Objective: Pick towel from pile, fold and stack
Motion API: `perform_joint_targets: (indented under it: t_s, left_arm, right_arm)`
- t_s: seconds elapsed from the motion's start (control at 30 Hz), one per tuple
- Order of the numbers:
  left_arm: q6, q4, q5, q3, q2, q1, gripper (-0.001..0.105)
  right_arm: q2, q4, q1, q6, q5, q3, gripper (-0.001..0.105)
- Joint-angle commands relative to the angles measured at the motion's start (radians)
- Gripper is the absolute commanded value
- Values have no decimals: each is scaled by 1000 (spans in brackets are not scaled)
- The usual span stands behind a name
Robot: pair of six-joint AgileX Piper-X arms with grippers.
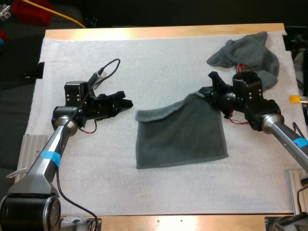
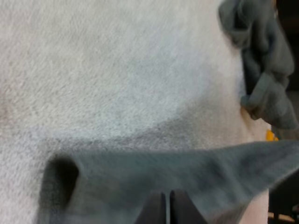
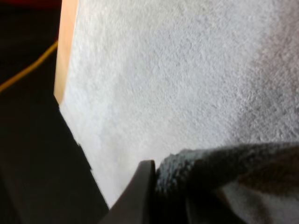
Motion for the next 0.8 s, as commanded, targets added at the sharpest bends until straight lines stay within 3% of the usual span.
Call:
perform_joint_targets:
  t_s: [0.0, 0.1, 0.23, 0.3, 0.53, 0.67, 0.77]
  left_arm:
    - [-19, -33, 5, -4, -2, -2, 7]
    - [-52, -83, 5, -4, -2, -2, 26]
    - [-81, -125, 51, -4, -2, -2, 60]
    - [-80, -136, 90, -4, -2, -2, 71]
    - [-16, -137, 209, -4, -2, -2, 69]
    - [27, -129, 277, -4, -6, -2, 69]
    - [92, -93, 273, -4, -31, -2, 69]
  right_arm:
    - [-3, -24, -6, 21, 1, 1, 11]
    - [-3, -78, -6, 30, 3, 14, 30]
    - [-3, -209, -6, 36, 10, 19, 60]
    - [-3, -274, -6, 36, 10, 19, 67]
    - [-3, -535, -6, 36, -14, 19, 69]
    - [-3, -559, -6, 5, -91, 19, 69]
    - [-3, -532, -6, -32, -145, 19, 69]
